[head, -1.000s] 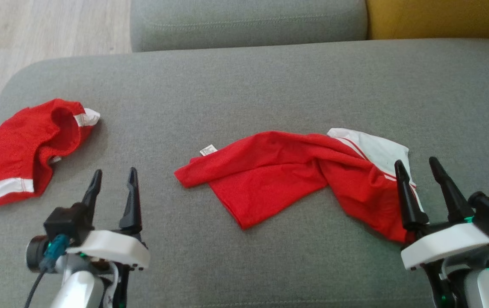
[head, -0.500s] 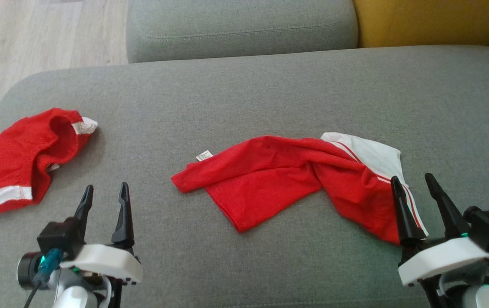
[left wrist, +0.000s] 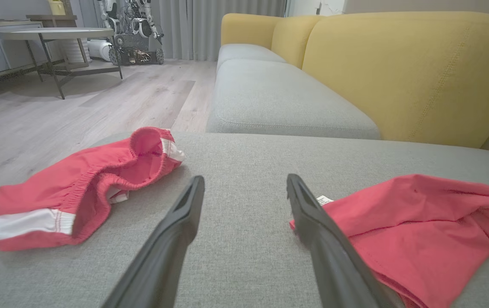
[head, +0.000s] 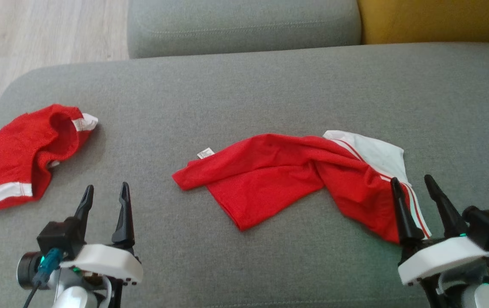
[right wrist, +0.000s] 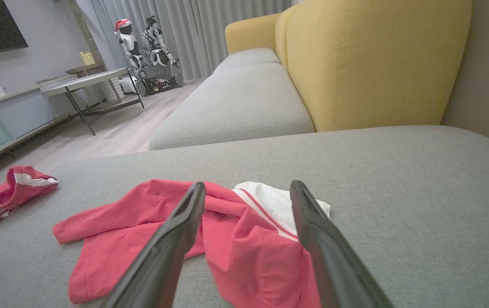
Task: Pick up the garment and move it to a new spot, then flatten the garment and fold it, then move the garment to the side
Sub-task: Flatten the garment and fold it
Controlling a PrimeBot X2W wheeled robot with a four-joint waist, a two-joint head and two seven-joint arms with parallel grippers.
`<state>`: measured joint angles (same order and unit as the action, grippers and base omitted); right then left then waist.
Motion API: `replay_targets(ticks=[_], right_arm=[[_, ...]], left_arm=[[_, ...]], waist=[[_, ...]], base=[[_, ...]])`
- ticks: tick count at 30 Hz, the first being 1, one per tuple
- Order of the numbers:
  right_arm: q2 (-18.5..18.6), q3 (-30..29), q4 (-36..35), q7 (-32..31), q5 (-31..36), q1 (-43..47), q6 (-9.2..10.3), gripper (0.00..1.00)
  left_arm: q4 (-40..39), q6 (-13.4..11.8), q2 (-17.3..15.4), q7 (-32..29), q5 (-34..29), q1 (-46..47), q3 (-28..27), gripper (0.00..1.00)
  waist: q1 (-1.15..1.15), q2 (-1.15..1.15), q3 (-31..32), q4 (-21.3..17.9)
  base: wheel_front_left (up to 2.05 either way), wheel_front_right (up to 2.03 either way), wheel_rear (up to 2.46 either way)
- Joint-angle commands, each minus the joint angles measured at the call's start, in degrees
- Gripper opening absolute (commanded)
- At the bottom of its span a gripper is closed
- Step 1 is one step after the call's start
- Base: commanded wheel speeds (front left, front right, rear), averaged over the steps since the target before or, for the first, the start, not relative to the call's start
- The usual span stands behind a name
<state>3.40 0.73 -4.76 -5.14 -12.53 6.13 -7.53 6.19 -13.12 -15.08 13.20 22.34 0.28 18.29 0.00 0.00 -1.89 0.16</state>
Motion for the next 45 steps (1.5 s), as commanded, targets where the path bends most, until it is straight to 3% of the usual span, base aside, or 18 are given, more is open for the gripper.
replay_targets(ticks=[1, 5, 12, 19, 28, 29, 31, 38, 45], right_arm=[[0.9, 0.3, -0.9, 0.2, -0.3, -4.2, 0.04, 1.00], [2.5, -1.6, 2.4, 0.8, -0.8, -7.3, 0.04, 1.00], [8.9, -4.0, 16.3, 1.0, -1.9, -18.6, 0.04, 1.00], [13.7, 0.1, 33.4, -0.8, -3.6, -28.3, 0.04, 1.00], [14.9, 4.0, 49.3, -4.1, -8.2, -34.7, 0.04, 1.00], [14.9, 4.5, 50.2, -4.3, -8.8, -35.1, 0.04, 0.94], [15.1, 5.5, 51.6, -4.8, -10.0, -35.6, 0.04, 0.00], [16.7, 8.6, 51.4, -2.6, -13.9, -38.2, 0.04, 0.00], [19.5, 9.3, 49.5, 2.1, -13.7, -44.9, 0.04, 0.00]], left_arm=[[-2.0, -0.1, -1.2, 0.3, 0.0, 3.3, -1.7, 1.00], [-2.3, 0.0, -1.0, 0.4, -0.2, 4.5, -1.4, 1.00], [-1.5, 1.2, -0.1, 0.8, -0.9, 8.6, -0.1, 1.00], [0.3, 2.4, 1.3, 1.3, -1.3, 11.7, 0.8, 1.00], [2.3, 3.6, 2.5, 1.7, -1.7, 13.7, 0.8, 1.00], [2.4, 3.7, 2.6, 1.7, -1.8, 13.8, 0.7, 1.00], [2.6, 3.7, 2.8, 1.7, -1.9, 13.7, 0.6, 1.00], [2.7, 4.1, 3.2, 1.8, -2.4, 13.3, -0.1, 1.00], [2.6, 4.5, 3.8, 1.8, -3.0, 13.1, -0.8, 1.00]], waist=[[0.00, 0.00, -0.9, 0.5], [0.00, 0.00, -2.7, 0.9], [0.00, 0.00, -7.1, 2.7], [0.00, 0.00, -10.0, 4.2], [0.00, 0.00, -11.4, 5.4], [0.00, 0.00, -11.4, 5.4], [0.00, 0.00, -11.3, 5.4], [0.00, 0.00, -10.7, 5.1], [0.00, 0.00, -10.4, 5.0]], base=[[0.00, 0.00, 0.00], [0.00, 0.00, 0.00], [0.00, 0.00, 0.00], [0.00, 0.00, 0.00], [0.00, 0.00, 0.00], [0.00, 0.00, 0.00], [0.00, 0.00, 0.00], [0.00, 0.00, 0.00], [0.00, 0.00, 0.00]])
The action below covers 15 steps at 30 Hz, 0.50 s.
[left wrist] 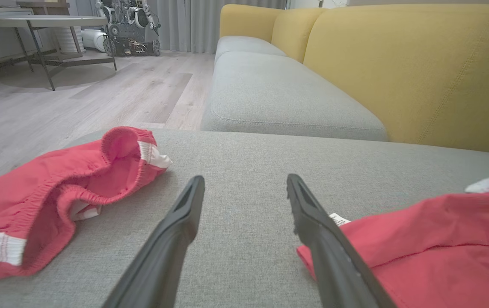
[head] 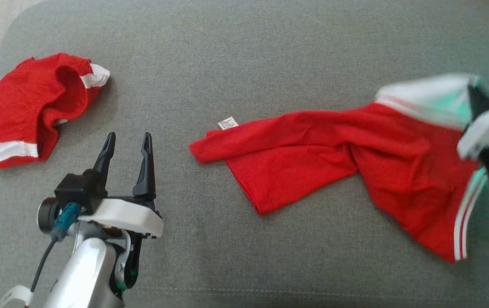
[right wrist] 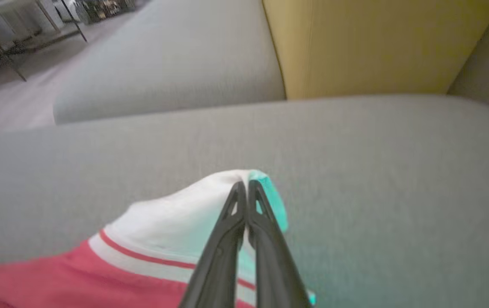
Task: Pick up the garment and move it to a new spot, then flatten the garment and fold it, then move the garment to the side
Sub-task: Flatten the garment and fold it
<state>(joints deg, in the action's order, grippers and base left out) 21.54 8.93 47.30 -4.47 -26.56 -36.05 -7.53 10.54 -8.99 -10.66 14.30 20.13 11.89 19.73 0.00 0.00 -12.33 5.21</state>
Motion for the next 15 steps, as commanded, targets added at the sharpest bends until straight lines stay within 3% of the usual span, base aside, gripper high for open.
replay_targets(ticks=[1, 10, 15], right_arm=[[1.7, 1.2, -2.9, 1.9, 0.4, -3.8, 0.04, 0.00], [3.1, 4.1, -10.5, 7.9, 0.7, -10.6, 0.04, 0.00], [2.7, 7.0, -16.5, 6.4, 1.0, -5.4, 0.04, 0.00]], left_arm=[[-1.7, 0.4, -0.6, 0.7, -0.9, 1.5, -2.4, 1.00], [-2.0, 0.6, -0.6, 0.7, -1.4, 0.5, -3.7, 1.00], [-2.1, 0.8, -0.4, 0.7, -1.7, -0.2, -4.0, 1.00]], waist=[[0.00, 0.00, 0.1, 0.0], [0.00, 0.00, 0.9, -1.2], [0.00, 0.00, 1.4, -1.9]], base=[[0.00, 0.00, 0.00], [0.00, 0.00, 0.00], [0.00, 0.00, 0.00]])
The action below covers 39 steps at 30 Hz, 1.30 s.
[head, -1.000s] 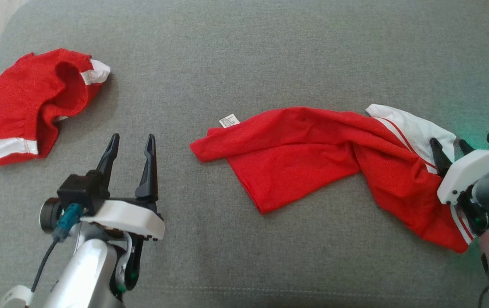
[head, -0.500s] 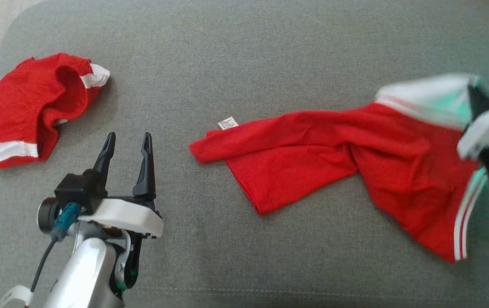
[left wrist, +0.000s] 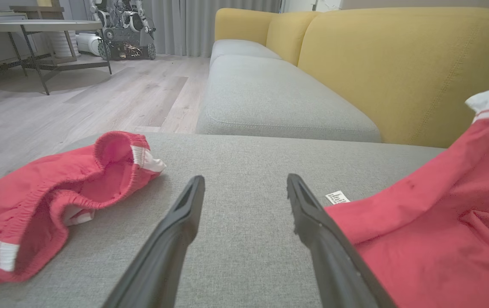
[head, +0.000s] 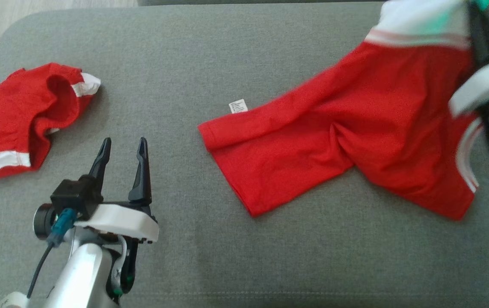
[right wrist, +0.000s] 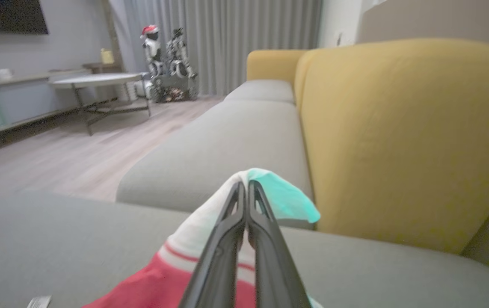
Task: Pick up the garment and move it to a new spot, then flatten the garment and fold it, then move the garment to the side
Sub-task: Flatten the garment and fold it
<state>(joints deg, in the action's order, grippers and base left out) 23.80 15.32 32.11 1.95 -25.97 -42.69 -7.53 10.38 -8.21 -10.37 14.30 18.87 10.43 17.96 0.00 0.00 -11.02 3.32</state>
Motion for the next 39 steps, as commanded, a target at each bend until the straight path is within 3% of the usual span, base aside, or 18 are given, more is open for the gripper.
replay_targets(ticks=[1, 6, 11, 19, 20, 21, 30, 39], right_arm=[[0.0, 1.3, -2.8, -0.9, 0.1, 3.5, 0.04, 0.00], [-1.9, 1.3, -9.6, -4.9, 0.4, 18.0, 0.04, 0.00], [-5.2, -3.2, -15.9, -7.3, 1.2, 31.2, 0.04, 0.00], [-11.3, -10.1, -22.4, -9.8, 4.6, 41.6, 0.04, 0.00], [-12.0, -10.7, -22.9, -9.9, 5.0, 41.9, 0.04, 0.42], [-12.6, -11.2, -23.5, -9.8, 5.4, 42.1, 0.04, 1.00], [-16.5, -12.4, -32.2, -4.3, 10.1, 43.0, 0.04, 1.00], [-18.0, -12.6, -36.6, -4.4, 12.4, 44.7, 0.04, 1.00]], left_arm=[[-2.0, 0.1, -0.6, 0.7, -0.4, 1.1, -2.3, 1.00], [-2.2, 0.3, -0.6, 0.7, -0.4, 0.4, -2.7, 1.00], [-2.3, 0.4, -0.9, 0.7, -0.6, 0.2, -2.8, 1.00], [-2.1, 0.4, -1.4, 0.7, -0.5, 0.1, -2.8, 1.00], [-2.1, 0.4, -1.5, 0.7, -0.5, 0.1, -2.8, 1.00], [-2.1, 0.4, -1.5, 0.7, -0.5, 0.0, -2.8, 1.00], [-2.0, -0.4, -1.9, 0.4, 0.2, -2.0, -2.8, 1.00], [-2.6, -0.8, -2.3, -0.2, 0.5, -3.9, -2.4, 1.00]], waist=[[0.00, 0.00, 0.1, -0.2], [0.00, 0.00, 0.4, -1.0], [0.00, 0.00, 0.3, -1.7], [0.00, 0.00, 0.6, -2.5], [0.00, 0.00, 0.6, -2.6], [0.00, 0.00, 0.7, -2.7], [0.00, 0.00, 3.1, -3.4], [0.00, 0.00, 5.2, -3.4]], base=[[0.00, 0.00, 0.00], [0.00, 0.00, 0.00], [0.00, 0.00, 0.00], [0.00, 0.00, 0.00], [0.00, 0.00, 0.00], [0.00, 0.00, 0.00], [0.00, 0.00, 0.00], [0.00, 0.00, 0.00]])
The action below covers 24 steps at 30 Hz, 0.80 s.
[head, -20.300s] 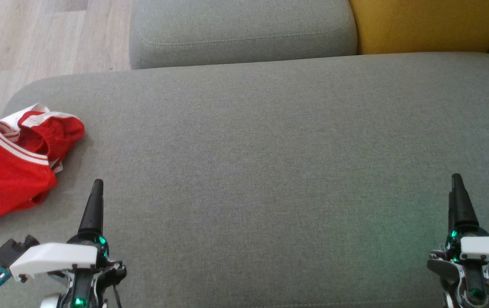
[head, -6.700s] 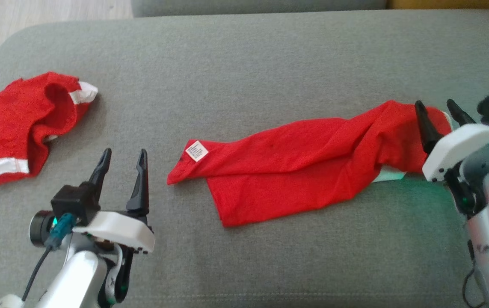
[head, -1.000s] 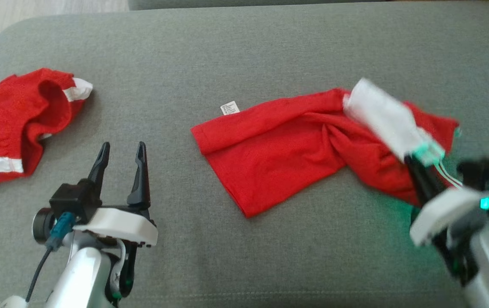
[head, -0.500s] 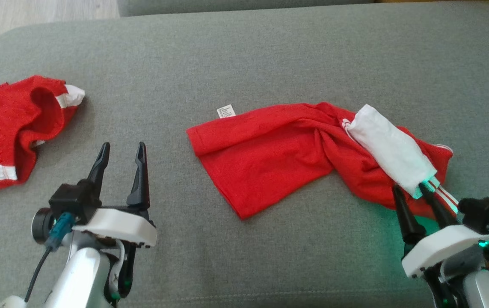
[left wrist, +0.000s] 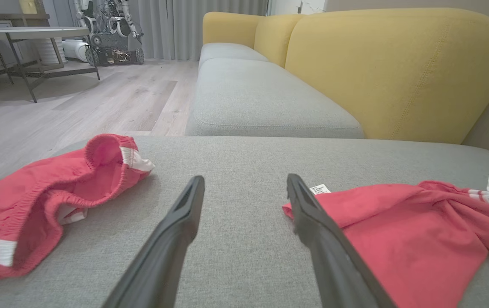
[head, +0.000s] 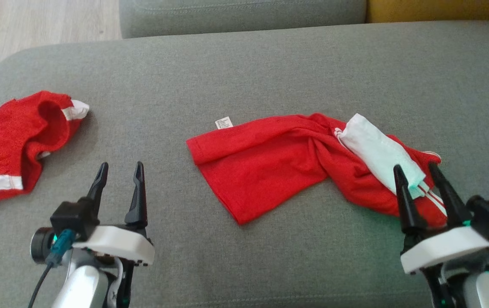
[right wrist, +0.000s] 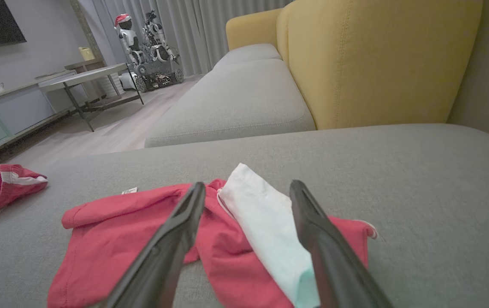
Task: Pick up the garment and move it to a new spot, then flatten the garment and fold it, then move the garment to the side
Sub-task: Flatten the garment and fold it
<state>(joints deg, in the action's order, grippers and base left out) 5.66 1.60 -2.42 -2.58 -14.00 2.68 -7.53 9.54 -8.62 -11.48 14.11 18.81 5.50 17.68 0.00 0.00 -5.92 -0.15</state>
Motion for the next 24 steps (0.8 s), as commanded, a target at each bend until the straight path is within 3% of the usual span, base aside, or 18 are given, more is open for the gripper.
replay_targets(ticks=[1, 19, 24], right_arm=[[0.0, 1.0, -2.3, -0.1, 0.6, -0.5, 0.04, 1.00], [-0.9, 1.2, -3.8, -1.5, 1.1, -0.1, 0.04, 1.00], [-0.8, 1.6, -4.0, -1.7, 0.9, -1.2, 0.04, 1.00]], left_arm=[[-1.8, -0.4, -1.3, -0.1, 0.6, 0.9, -2.0, 1.00], [-2.0, -0.8, -1.4, -1.7, 0.2, 3.1, -0.4, 1.00], [-0.1, 1.0, 0.0, -3.5, 0.6, 10.0, 1.1, 1.00]], waist=[[0.00, 0.00, 0.3, 0.1], [0.00, 0.00, -0.2, -0.1], [0.00, 0.00, -1.7, -0.7]], base=[[0.00, 0.00, 0.00], [0.00, 0.00, 0.00], [0.00, 0.00, 0.00]])
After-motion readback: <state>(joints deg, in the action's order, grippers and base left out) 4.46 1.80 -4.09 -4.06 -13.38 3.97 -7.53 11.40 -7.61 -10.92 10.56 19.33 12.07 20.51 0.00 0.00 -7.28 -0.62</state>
